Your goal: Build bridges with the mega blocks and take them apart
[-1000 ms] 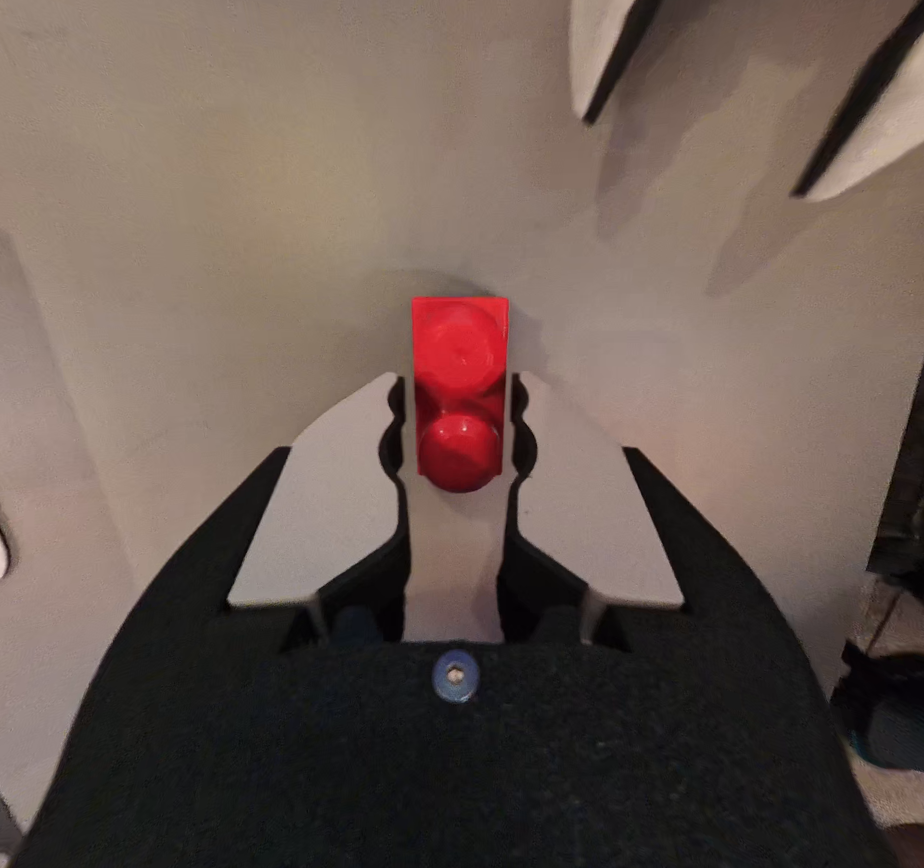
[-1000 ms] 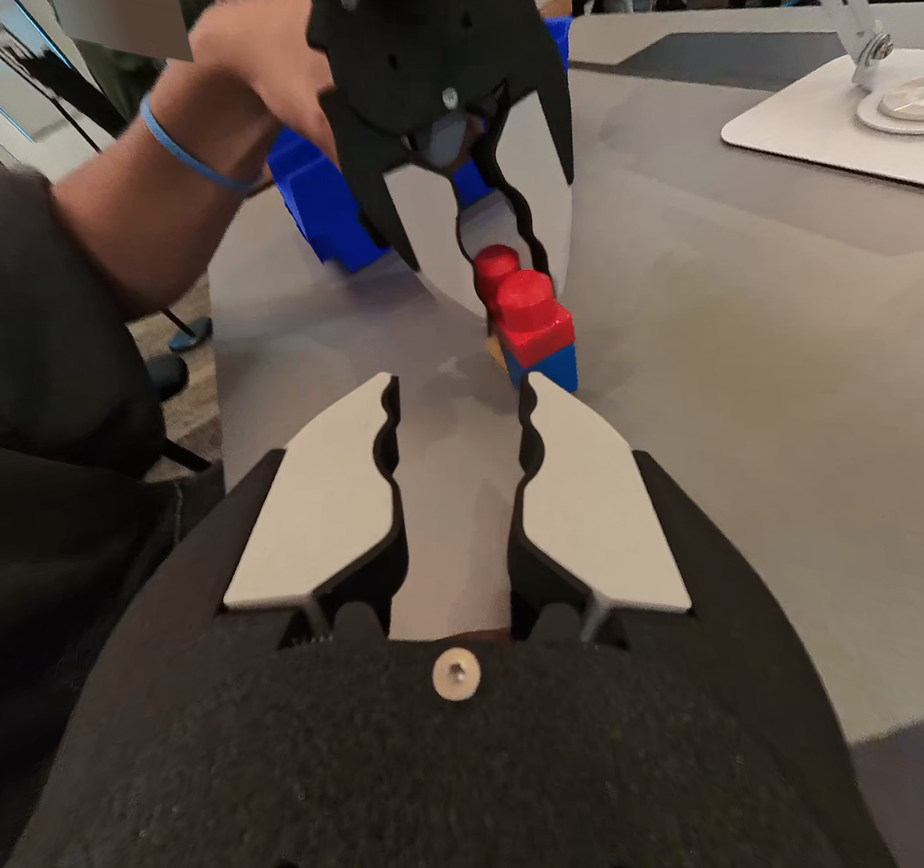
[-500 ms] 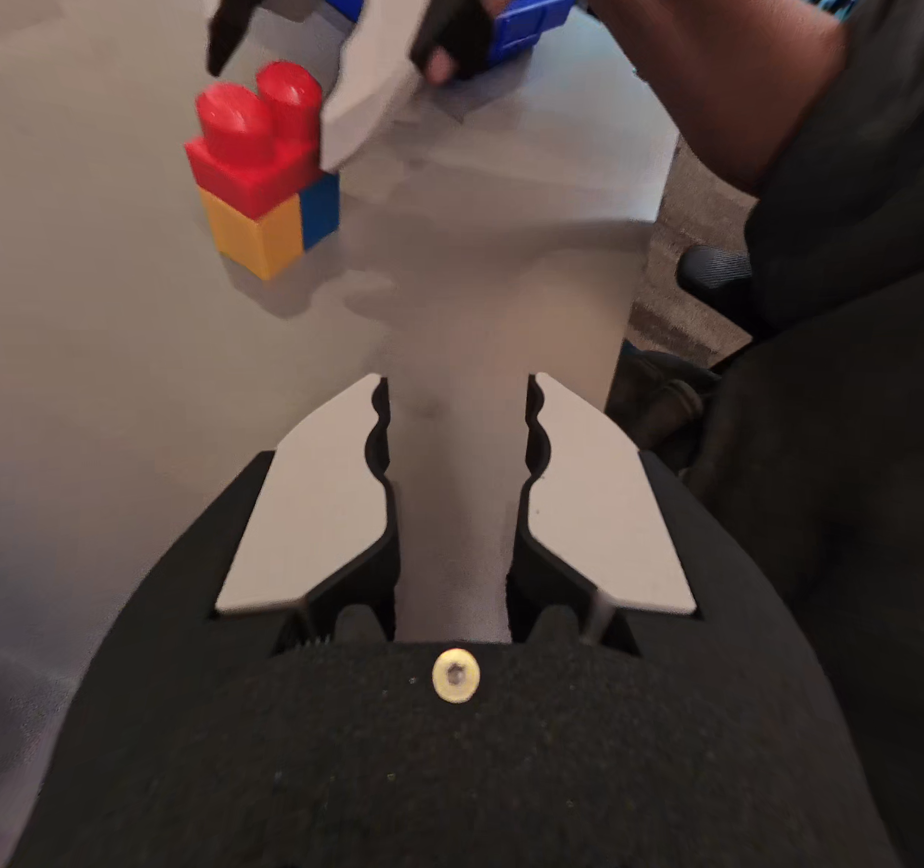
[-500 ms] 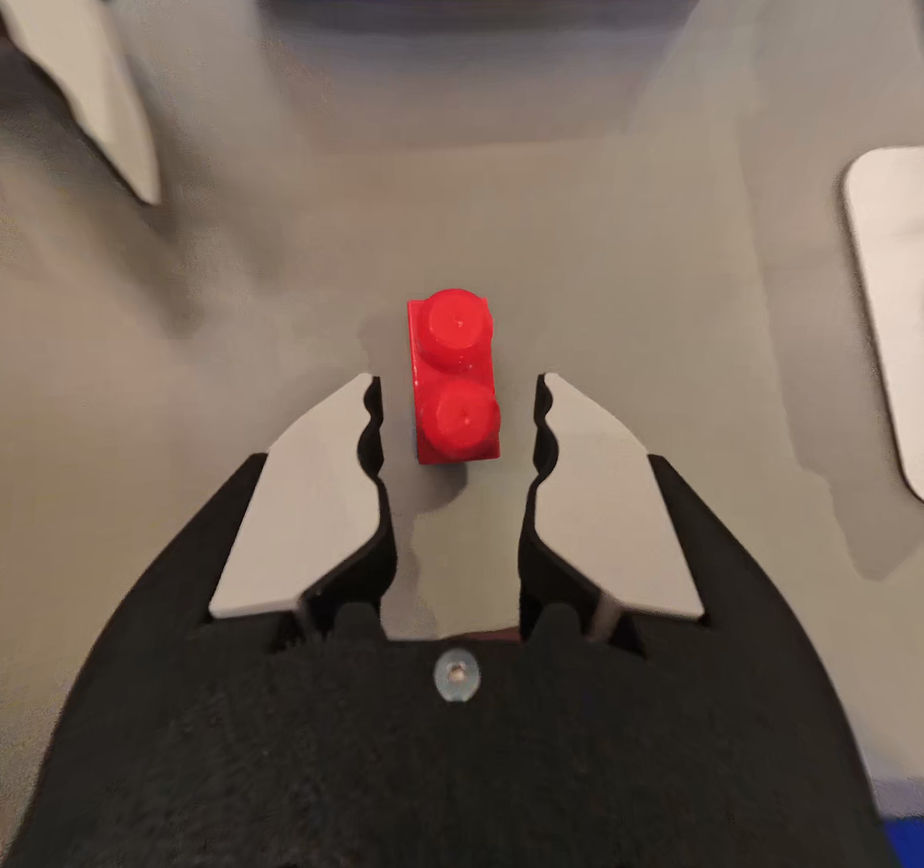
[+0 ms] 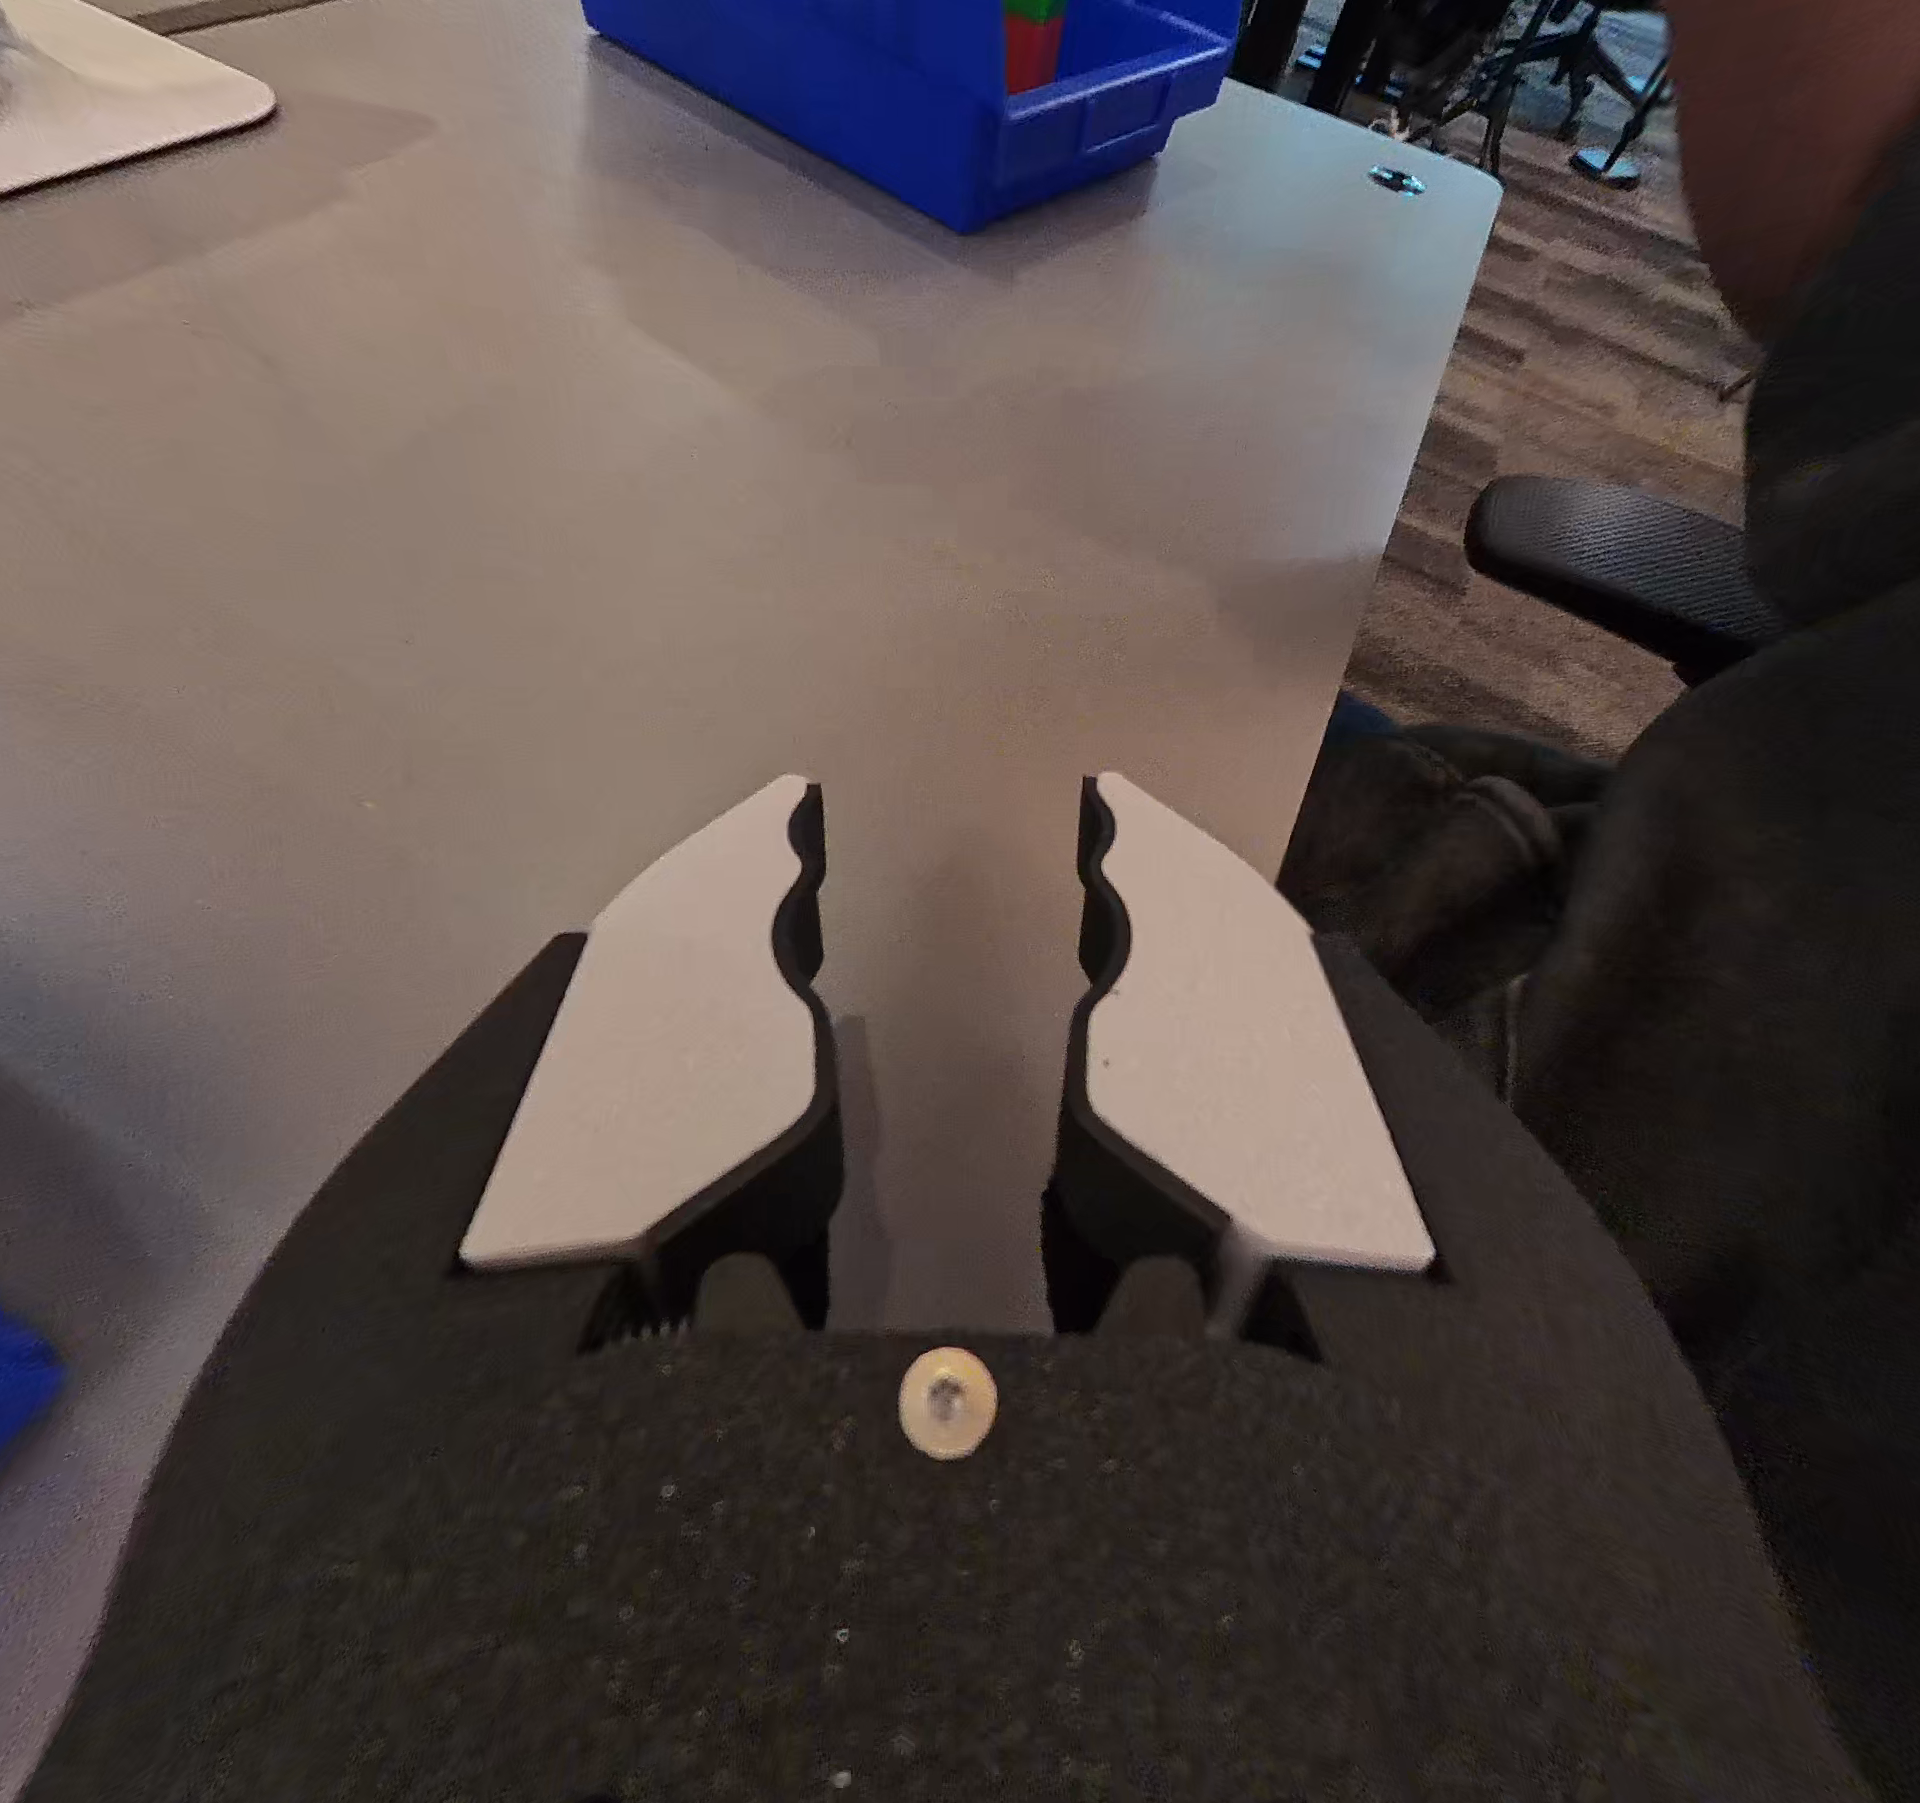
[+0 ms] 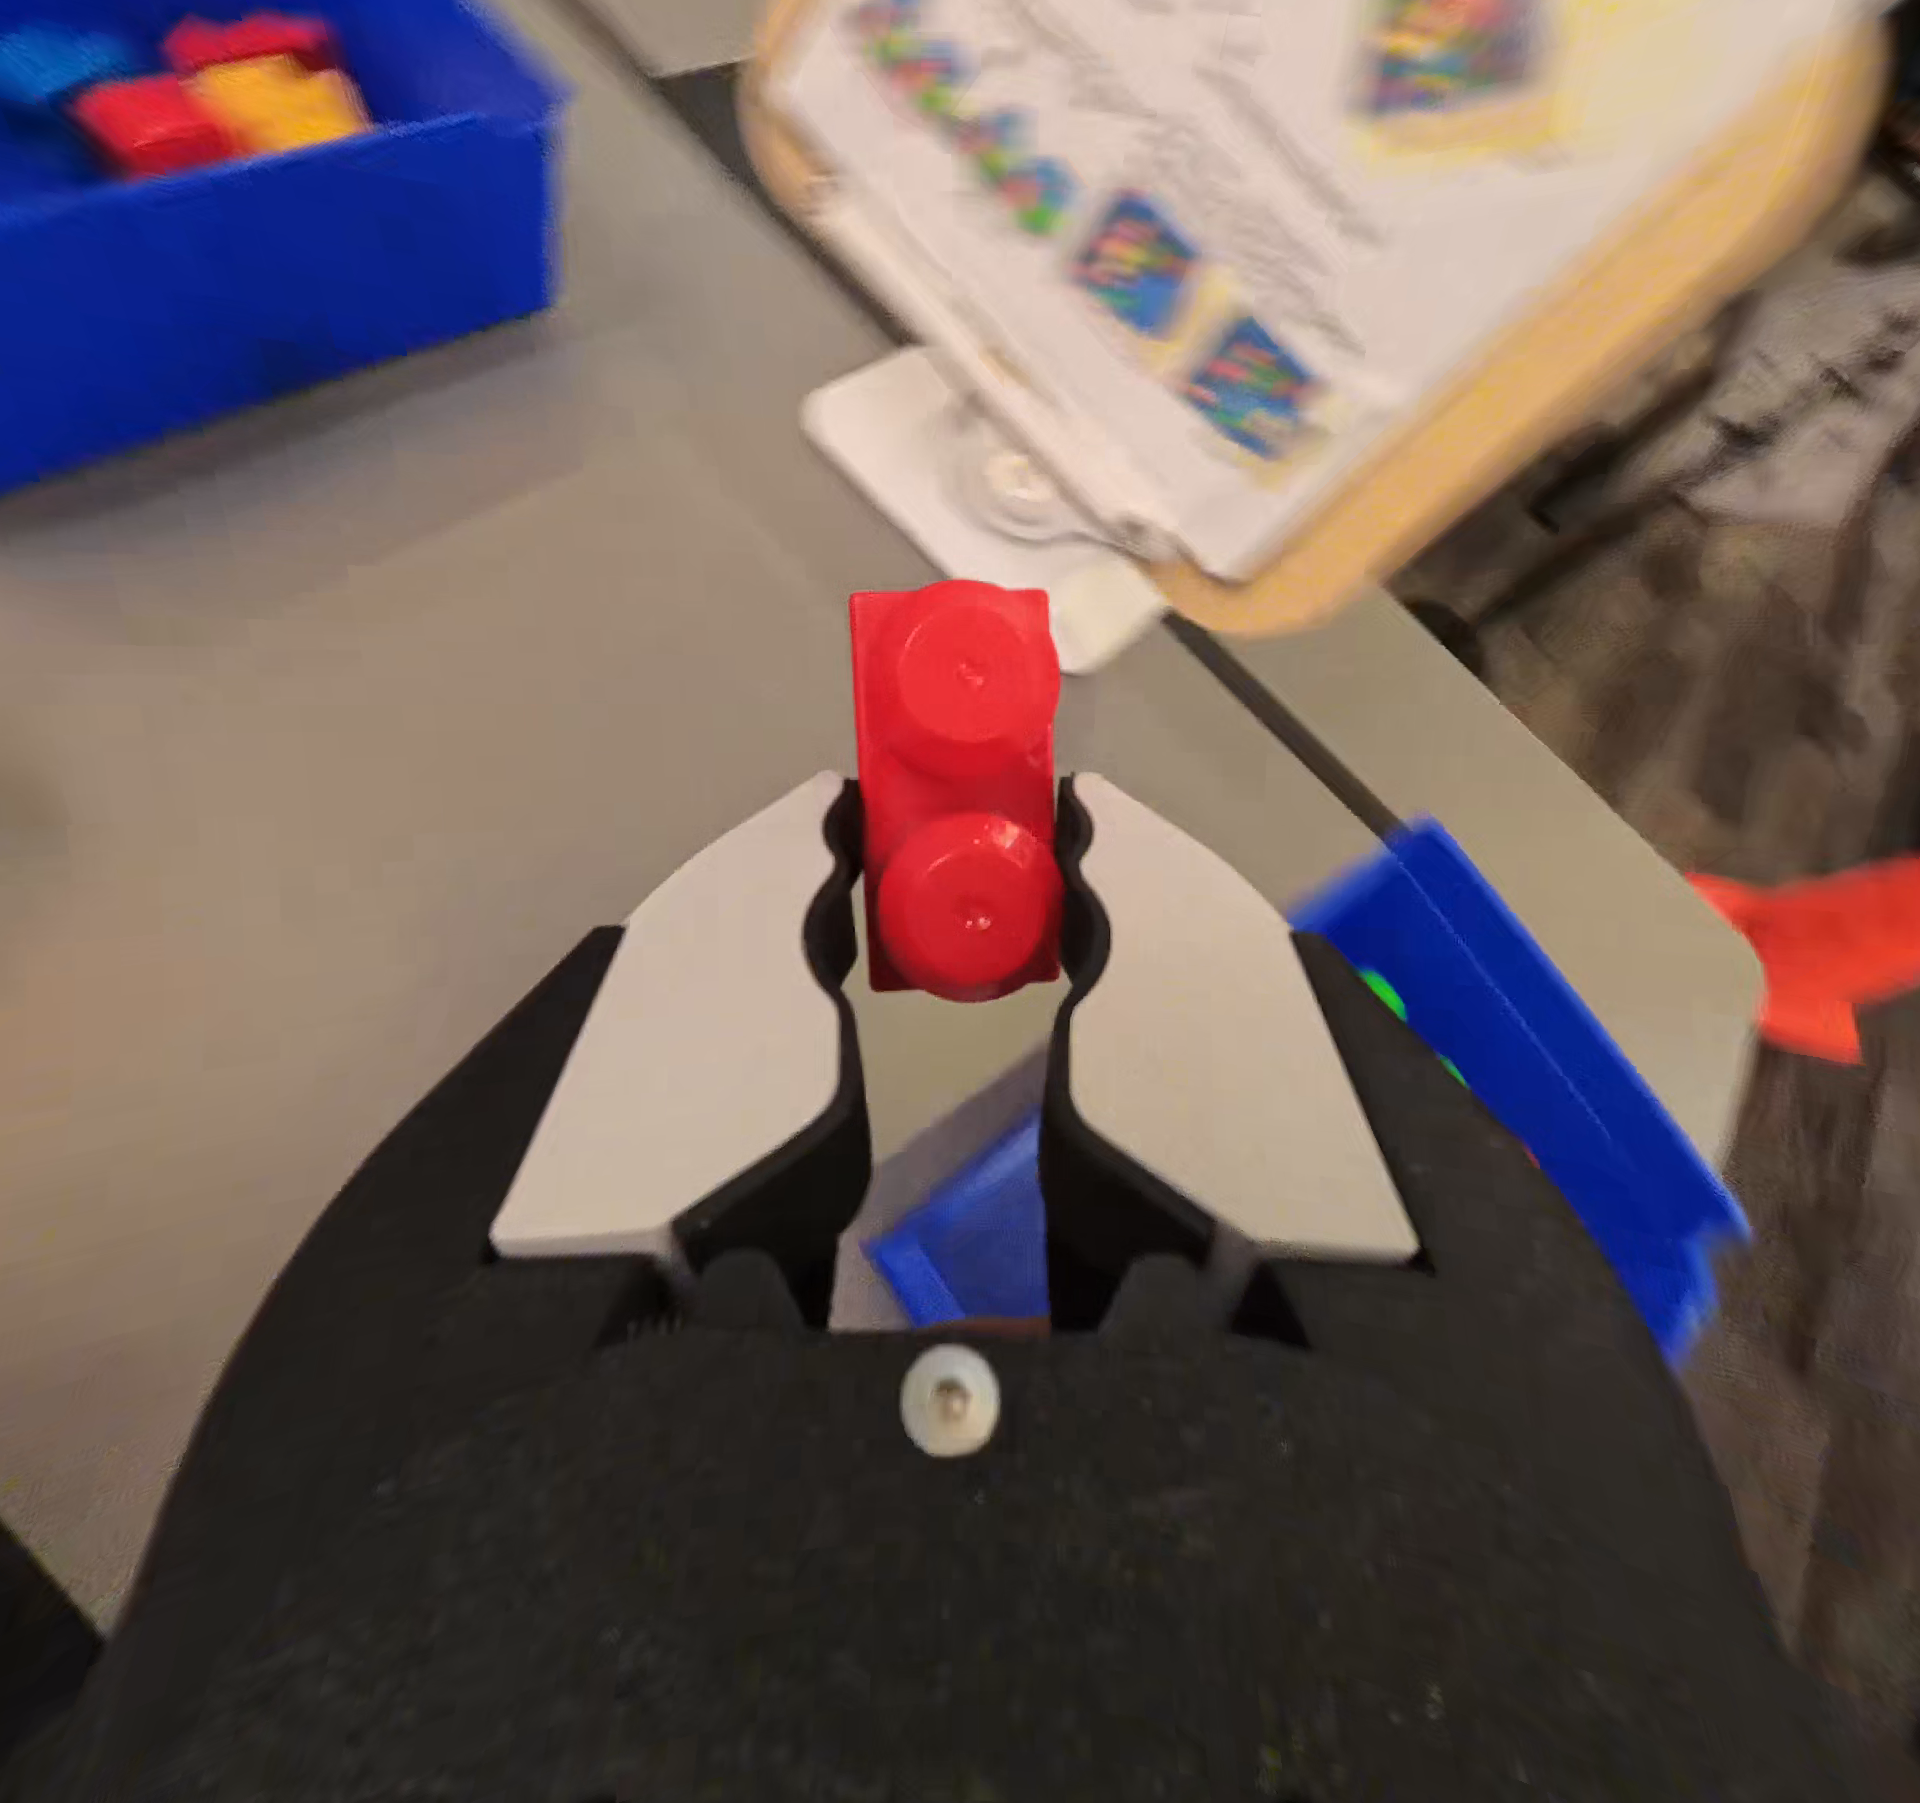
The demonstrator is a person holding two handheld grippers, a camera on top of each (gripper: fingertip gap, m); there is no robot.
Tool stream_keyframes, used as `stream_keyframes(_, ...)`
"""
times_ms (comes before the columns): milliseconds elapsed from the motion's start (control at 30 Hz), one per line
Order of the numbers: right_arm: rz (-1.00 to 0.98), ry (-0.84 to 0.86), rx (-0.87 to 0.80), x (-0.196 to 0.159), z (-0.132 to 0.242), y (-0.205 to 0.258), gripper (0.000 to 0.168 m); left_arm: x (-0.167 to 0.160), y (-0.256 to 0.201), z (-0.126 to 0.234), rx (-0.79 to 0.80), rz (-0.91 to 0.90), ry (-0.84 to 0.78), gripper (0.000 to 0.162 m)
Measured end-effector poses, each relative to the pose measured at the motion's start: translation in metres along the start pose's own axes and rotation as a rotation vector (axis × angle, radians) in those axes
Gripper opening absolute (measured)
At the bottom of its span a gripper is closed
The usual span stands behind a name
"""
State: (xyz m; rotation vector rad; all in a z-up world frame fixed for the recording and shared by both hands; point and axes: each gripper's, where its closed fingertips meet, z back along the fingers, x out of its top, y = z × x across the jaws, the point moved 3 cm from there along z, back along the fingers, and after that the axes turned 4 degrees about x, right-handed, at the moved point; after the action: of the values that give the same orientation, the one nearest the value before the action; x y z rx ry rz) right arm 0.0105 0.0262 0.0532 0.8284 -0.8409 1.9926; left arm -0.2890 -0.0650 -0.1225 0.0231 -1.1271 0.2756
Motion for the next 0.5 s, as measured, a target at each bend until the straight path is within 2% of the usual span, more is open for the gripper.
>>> stream_keyframes(67, -0.190, 0.000, -0.180, -0.019, 0.030, -0.043, 0.035, 0.001, -0.002, -0.002, -0.008, -0.003, 0.002, 0.046)
stream_keyframes(167, -0.450, 0.089, -0.334, -0.071, 0.036, -0.080, 0.035, 0.003, -0.009, -0.006, -0.052, 0.017, 0.002, 0.046)
stream_keyframes(300, -0.647, 0.199, -0.334, -0.131, -0.003, -0.090, 0.035, 0.007, -0.013, -0.011, -0.094, 0.031, -0.008, 0.046)
stream_keyframes(500, -0.680, 0.373, -0.331, -0.181, -0.055, -0.086, 0.036, 0.013, -0.012, -0.011, -0.117, 0.039, -0.030, 0.046)
